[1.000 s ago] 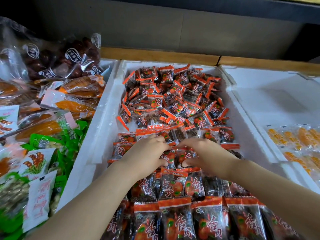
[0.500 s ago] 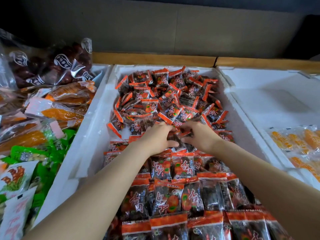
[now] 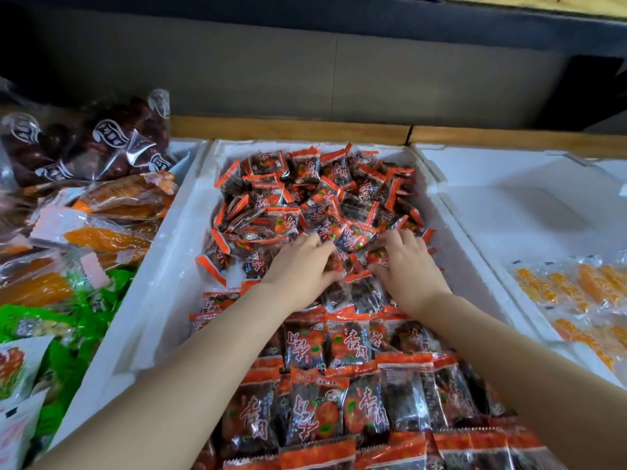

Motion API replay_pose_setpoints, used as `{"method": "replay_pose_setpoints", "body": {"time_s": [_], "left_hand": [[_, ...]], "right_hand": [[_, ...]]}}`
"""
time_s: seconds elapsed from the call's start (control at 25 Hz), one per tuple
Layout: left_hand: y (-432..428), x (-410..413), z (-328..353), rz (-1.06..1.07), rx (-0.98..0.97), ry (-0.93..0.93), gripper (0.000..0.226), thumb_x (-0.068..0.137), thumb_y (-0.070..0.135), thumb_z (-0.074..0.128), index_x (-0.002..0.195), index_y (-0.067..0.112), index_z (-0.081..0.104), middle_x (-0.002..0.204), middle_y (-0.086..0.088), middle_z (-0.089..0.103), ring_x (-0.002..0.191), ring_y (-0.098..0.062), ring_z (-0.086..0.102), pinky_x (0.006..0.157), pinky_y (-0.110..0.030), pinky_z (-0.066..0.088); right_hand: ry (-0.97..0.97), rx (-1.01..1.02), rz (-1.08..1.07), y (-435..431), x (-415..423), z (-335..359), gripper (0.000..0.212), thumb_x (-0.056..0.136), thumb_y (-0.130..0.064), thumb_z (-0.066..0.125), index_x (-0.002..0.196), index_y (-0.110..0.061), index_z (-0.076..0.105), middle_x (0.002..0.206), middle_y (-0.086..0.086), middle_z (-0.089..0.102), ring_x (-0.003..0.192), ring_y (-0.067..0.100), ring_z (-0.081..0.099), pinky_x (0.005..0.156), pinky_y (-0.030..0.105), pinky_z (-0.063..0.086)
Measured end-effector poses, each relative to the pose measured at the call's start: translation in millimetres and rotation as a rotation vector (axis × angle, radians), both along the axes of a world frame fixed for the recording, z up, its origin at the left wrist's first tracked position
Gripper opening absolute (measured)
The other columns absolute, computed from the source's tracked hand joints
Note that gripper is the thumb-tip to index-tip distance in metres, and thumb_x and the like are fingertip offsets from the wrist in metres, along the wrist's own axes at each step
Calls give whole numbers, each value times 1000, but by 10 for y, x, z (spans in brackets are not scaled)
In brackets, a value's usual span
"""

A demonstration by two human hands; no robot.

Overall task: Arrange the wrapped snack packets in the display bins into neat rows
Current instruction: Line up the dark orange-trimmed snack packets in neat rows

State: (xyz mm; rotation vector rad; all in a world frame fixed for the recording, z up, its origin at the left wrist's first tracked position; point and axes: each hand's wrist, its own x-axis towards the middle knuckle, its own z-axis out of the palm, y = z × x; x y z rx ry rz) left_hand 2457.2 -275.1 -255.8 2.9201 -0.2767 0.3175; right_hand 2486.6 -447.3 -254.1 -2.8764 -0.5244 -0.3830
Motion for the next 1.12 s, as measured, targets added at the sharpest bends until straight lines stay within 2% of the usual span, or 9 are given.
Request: {"method": "replay_pose_setpoints", "body": {"time_s": [0.08, 0.2, 0.36, 0.56, 0.64, 0.72, 0.88, 1.0, 1.12], "left_hand": [[3, 127, 43, 49, -139, -67, 53, 95, 44, 52, 140, 19, 38, 132, -4, 43, 125, -22, 40, 101, -34, 35], [-49, 355, 57, 131, -225, 30, 67, 94, 42, 54, 148, 16, 25, 147, -11, 36, 137, -28, 30, 110, -42, 29], [-86, 591, 51, 294, -290, 41, 77, 87, 38, 67, 147, 11, 26, 146, -15, 40, 138, -35, 26, 109, -47, 26], [-56, 611, 135, 339, -482, -75, 61, 84, 31, 72, 134, 7, 45, 133, -13, 53, 123, -31, 48, 94, -38, 41], [-84, 489, 233, 274, -582, -158, 47, 88, 29, 67, 125, 6, 52, 119, -9, 60, 110, -29, 56, 80, -31, 41], [-133, 327, 370, 183, -652, -177, 35, 89, 29, 65, 116, 7, 58, 109, -6, 64, 100, -24, 59, 76, -30, 41], [-266, -53, 499, 23, -631, -13, 18, 85, 31, 69, 94, 17, 62, 93, 0, 65, 85, -18, 60, 66, -24, 40], [-400, -227, 391, 12, -658, 220, 30, 83, 31, 69, 105, 13, 59, 100, 2, 61, 85, -12, 59, 68, -25, 46], [-471, -250, 270, 7, -637, 300, 30, 83, 32, 69, 105, 15, 56, 94, 4, 53, 76, -10, 51, 63, -27, 37]], "right_hand": [[84, 87, -88, -35, 92, 24, 59, 92, -33, 57, 137, -7, 30, 136, 15, 37, 126, 31, 37, 102, 38, 33], [217, 283, -101, -28, 225, 9, 71, 82, -26, 71, 136, -6, 29, 138, 17, 37, 127, 32, 39, 102, 38, 35], [267, 396, -98, -71, 334, 61, 71, 75, -23, 78, 130, -7, 35, 127, 13, 51, 116, 28, 49, 89, 33, 41], [283, 398, -68, -119, 330, 178, 25, 82, -26, 72, 83, -10, 52, 76, 0, 50, 76, 20, 50, 58, 26, 35], [201, 490, -45, -144, 263, 267, 15, 86, -24, 67, 93, -15, 57, 83, -1, 56, 72, 17, 52, 62, 23, 38], [85, 571, 10, -210, 153, 405, 6, 91, -22, 60, 95, -20, 57, 78, -5, 57, 64, 11, 51, 54, 18, 34], [88, 385, 136, -446, -59, 590, 13, 97, -18, 48, 96, -17, 62, 78, 3, 58, 70, 20, 52, 54, 24, 30], [184, 149, 177, -590, -143, 464, 17, 97, -13, 45, 101, -11, 61, 84, 3, 58, 76, 20, 51, 61, 26, 30], [285, -10, 217, -609, -148, 244, 19, 97, -10, 42, 99, -10, 60, 85, 1, 56, 80, 17, 49, 64, 26, 27]]}}
